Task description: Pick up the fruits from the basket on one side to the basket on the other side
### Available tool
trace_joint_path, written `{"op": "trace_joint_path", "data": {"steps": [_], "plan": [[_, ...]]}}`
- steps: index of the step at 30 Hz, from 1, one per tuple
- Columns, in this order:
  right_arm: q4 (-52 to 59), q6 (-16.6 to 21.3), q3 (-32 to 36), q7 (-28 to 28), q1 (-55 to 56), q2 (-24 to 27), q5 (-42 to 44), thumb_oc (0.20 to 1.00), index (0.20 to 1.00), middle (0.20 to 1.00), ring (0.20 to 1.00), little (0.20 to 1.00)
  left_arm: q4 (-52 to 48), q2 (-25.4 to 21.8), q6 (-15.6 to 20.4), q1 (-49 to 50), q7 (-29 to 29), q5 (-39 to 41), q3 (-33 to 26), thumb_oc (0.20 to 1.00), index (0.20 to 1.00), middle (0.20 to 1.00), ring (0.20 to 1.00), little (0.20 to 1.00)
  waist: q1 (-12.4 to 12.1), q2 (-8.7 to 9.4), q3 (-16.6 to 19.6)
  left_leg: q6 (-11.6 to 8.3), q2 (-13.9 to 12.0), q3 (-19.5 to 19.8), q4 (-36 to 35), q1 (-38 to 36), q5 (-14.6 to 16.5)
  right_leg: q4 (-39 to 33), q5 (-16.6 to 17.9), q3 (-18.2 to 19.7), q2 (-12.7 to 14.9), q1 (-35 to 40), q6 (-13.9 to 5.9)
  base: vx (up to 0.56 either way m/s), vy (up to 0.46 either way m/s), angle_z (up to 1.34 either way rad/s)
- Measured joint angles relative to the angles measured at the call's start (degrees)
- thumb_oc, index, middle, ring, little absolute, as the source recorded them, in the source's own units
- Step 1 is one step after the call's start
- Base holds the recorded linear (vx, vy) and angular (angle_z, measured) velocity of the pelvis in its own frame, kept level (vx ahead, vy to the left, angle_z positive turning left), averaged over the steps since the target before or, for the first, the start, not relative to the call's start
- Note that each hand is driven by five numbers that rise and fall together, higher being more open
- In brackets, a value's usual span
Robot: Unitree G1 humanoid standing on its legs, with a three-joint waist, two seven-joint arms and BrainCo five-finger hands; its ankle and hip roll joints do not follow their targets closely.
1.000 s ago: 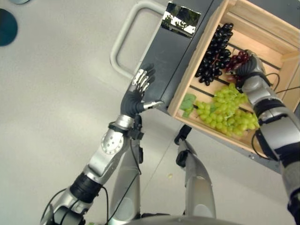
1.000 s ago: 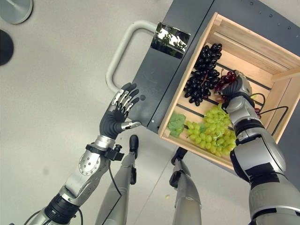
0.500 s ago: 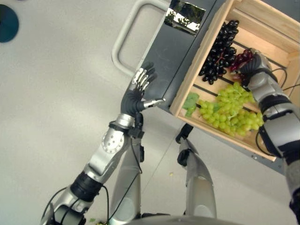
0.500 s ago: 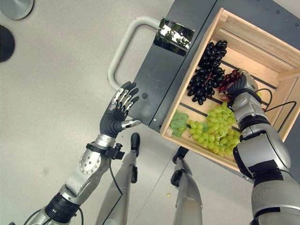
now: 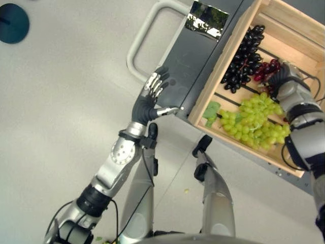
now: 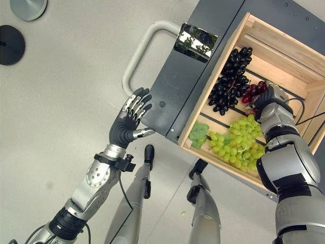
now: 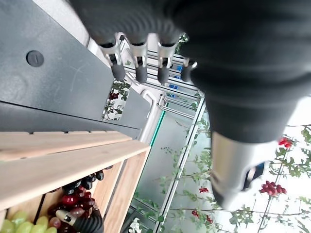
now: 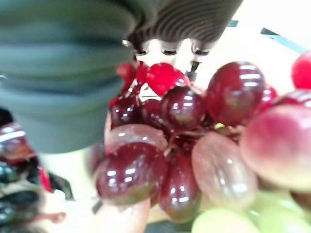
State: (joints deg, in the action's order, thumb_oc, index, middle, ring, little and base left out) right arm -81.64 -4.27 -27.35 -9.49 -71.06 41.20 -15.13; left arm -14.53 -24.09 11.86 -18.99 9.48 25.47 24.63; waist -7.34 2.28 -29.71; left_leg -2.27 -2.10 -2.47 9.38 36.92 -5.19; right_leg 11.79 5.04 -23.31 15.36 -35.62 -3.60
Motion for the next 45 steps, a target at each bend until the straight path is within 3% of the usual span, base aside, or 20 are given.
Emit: {"op": "trace_joint_path", "data": {"steps": [7, 8, 9, 10, 11, 24, 45], "plan": [[-0.02, -0.03, 0.92, 0.19, 0.85, 0.30, 0.02, 1.000, 1.000, 1.000, 1.000, 1.000, 0.00, -0.14, -0.23, 0.08, -0.71, 0.00, 0.08, 1.000, 1.000, 1.000, 1.000, 1.000, -0.28, -0.67, 0.13, 0.02, 0.12, 0.09, -0.15, 0.01, -0.15, 0.00, 0.05, -0.02, 0.08, -0.03, -0.03, 0.00, 0.000, 0.00], [-0.02, -0.04, 0.92, 0.13, 0.91, 0.41, 0.02, 0.912, 0.912, 0.912, 0.912, 0.912, 0.00, -0.16, -0.23, 0.10, -0.72, 0.01, 0.06, 1.000, 1.000, 1.000, 1.000, 1.000, -0.37, -0.94, 0.13, 0.03, 0.16, 0.14, -0.19, 0.02, -0.15, 0.00, 0.05, -0.02, 0.10, -0.03, -0.04, 0.00, 0.000, 0.00], [-0.03, -0.04, 0.99, 0.02, 1.23, 0.54, 0.03, 0.539, 0.539, 0.539, 0.539, 0.539, 0.00, -0.17, -0.23, 0.14, -0.72, 0.01, 0.03, 1.000, 1.000, 1.000, 1.000, 1.000, -0.46, -1.50, 0.18, 0.01, 0.20, 0.20, -0.28, 0.05, -0.17, 0.00, 0.04, -0.03, 0.16, -0.09, -0.05, 0.00, 0.000, 0.00], [-0.03, -0.04, 1.00, -0.05, 1.20, 0.58, 0.03, 0.467, 0.467, 0.467, 0.467, 0.467, -0.02, -0.18, -0.23, 0.13, -0.74, 0.01, 0.04, 1.000, 1.000, 1.000, 1.000, 1.000, -0.47, -1.66, 0.18, 0.02, 0.22, 0.24, -0.29, 0.06, -0.18, 0.03, 0.03, -0.03, 0.17, -0.11, -0.06, 0.00, 0.000, 0.00], [-0.03, -0.04, 1.14, -0.22, 1.15, 0.73, 0.04, 0.200, 0.200, 0.200, 0.200, 0.200, -0.02, -0.16, -0.23, 0.13, -0.75, 0.01, 0.07, 1.000, 1.000, 1.000, 1.000, 1.000, -0.38, -1.97, 0.35, 0.01, 0.28, 0.38, -0.31, 0.28, -0.18, 0.16, -0.02, -0.05, 0.22, -0.36, -0.11, 0.00, 0.000, 0.00], [0.11, 0.55, 2.31, -1.93, -0.49, 5.32, 0.16, 0.200, 0.200, 0.200, 0.200, 0.200, -0.08, -1.35, -0.17, -0.03, -0.97, 0.02, 0.15, 1.000, 1.000, 1.000, 1.000, 1.000, -0.93, -2.70, 0.72, 0.88, 1.76, 0.80, -0.44, 5.01, -1.78, 4.40, -0.93, 0.19, 2.84, -6.57, -0.51, 0.00, 0.012, 0.05], [0.51, 0.73, 2.91, -2.74, -0.08, 6.01, 1.41, 0.200, 0.200, 0.200, 0.200, 0.200, -0.09, -1.36, 0.23, 0.01, -0.99, 0.03, 1.31, 1.000, 1.000, 1.000, 1.000, 1.000, -1.25, -2.75, 0.76, 0.90, 1.95, 0.76, -1.21, 5.08, -2.33, 4.48, -0.73, 0.75, 2.85, -7.13, -0.41, 0.00, 0.000, 0.00]]}}
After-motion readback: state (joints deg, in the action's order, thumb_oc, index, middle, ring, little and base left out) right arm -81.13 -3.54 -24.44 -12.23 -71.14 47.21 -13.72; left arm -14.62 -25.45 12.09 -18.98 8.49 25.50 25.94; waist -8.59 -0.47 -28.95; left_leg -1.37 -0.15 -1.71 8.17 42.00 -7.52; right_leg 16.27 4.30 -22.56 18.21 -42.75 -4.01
